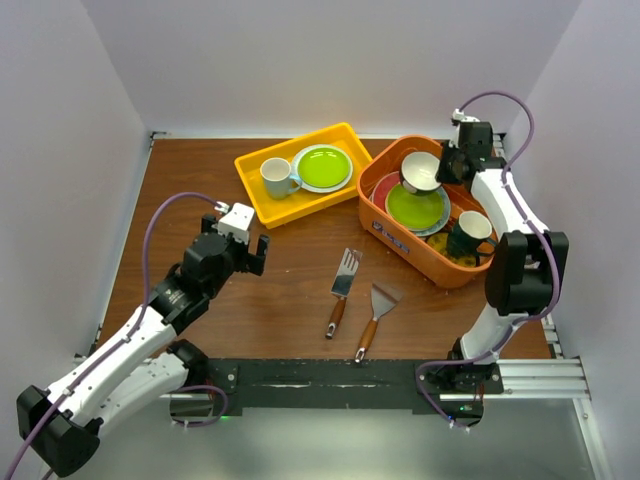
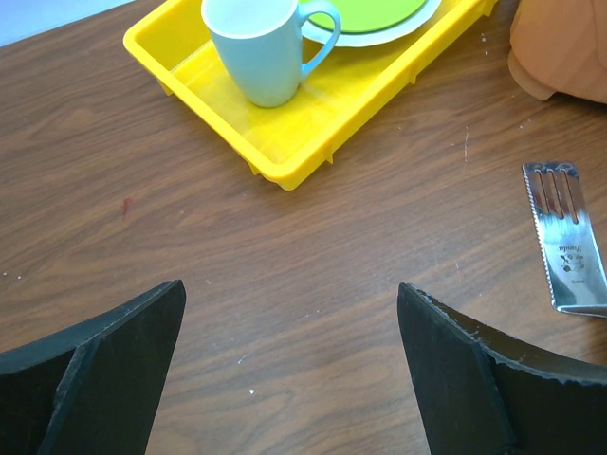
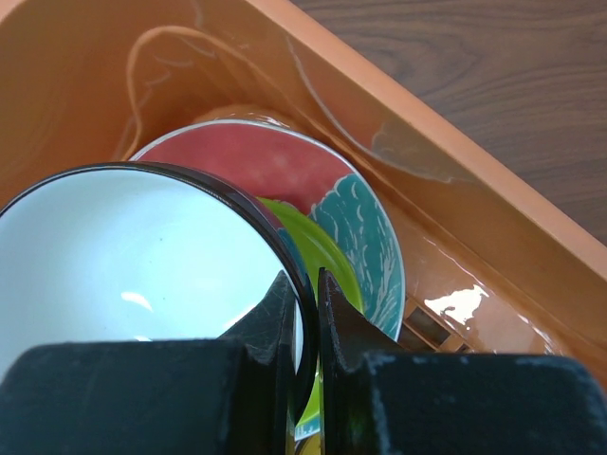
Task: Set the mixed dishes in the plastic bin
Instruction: Place the bowl in the plastic bin.
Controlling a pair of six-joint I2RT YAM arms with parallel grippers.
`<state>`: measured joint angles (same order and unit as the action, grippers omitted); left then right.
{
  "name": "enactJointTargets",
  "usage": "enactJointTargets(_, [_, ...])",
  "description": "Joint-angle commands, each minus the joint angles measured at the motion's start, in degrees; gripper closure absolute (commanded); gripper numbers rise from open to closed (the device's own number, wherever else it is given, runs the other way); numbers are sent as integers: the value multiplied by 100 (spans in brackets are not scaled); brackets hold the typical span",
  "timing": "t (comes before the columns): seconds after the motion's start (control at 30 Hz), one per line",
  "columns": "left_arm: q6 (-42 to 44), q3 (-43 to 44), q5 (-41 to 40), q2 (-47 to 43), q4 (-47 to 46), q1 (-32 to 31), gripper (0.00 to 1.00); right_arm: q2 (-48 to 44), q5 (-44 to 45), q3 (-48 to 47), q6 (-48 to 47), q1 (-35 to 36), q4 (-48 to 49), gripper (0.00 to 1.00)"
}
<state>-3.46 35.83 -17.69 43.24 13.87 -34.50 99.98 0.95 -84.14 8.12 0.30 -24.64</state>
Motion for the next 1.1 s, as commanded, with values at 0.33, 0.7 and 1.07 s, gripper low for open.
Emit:
enactJointTargets(0.33, [-40,-24,82,-35,-262,31,2,531,-253,-41,-47,-12,513,86])
enactJointTargets(0.7, [-23,-24,108,-70,-262,31,2,540,-341,249,-144,-12,575,76])
enactJointTargets(1.07, [-31,-24,161,-79,-253,31,2,268,-508,363,-232,-188,601,60])
